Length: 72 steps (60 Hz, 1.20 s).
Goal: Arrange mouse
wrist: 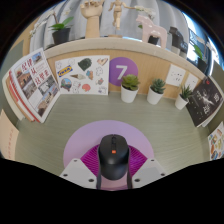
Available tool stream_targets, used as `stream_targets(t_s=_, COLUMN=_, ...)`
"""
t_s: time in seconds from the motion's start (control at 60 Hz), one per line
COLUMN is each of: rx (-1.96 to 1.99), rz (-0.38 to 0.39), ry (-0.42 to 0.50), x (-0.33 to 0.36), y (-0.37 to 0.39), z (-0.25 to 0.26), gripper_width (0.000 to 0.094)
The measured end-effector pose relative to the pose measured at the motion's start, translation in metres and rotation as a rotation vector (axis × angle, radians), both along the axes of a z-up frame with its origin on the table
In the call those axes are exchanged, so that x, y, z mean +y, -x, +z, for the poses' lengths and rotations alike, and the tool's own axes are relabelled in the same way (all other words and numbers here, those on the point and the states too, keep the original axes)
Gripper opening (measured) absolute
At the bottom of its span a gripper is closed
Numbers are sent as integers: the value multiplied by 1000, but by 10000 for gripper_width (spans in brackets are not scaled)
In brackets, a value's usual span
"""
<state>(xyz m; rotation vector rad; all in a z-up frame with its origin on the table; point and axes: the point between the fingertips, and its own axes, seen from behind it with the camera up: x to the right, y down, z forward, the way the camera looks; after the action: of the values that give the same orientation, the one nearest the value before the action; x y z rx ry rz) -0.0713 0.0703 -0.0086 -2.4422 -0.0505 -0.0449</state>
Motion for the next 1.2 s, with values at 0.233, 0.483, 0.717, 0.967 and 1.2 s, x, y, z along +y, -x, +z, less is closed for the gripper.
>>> stream_targets(t_s=0.233, rx=19, rz=-32, ry=-12, x=-2, y=0, z=-6, gripper_width=480)
stream_targets(t_s=0.483, rx=48, rz=-153, ry=17, x=-27, y=-17, z=24, gripper_width=835)
stream_targets(t_s=0.717, rx=86, rz=-130, ry=-67, x=-86, y=-6, z=116, gripper_width=841)
stream_targets(t_s=0.967, rx=52, rz=-102, ry=-149, x=-160, y=-10, z=183, gripper_width=844)
stream_targets(t_s=1.2, rx=60, rz=-91, ry=-232, x=-230, y=-18, z=218, gripper_width=843)
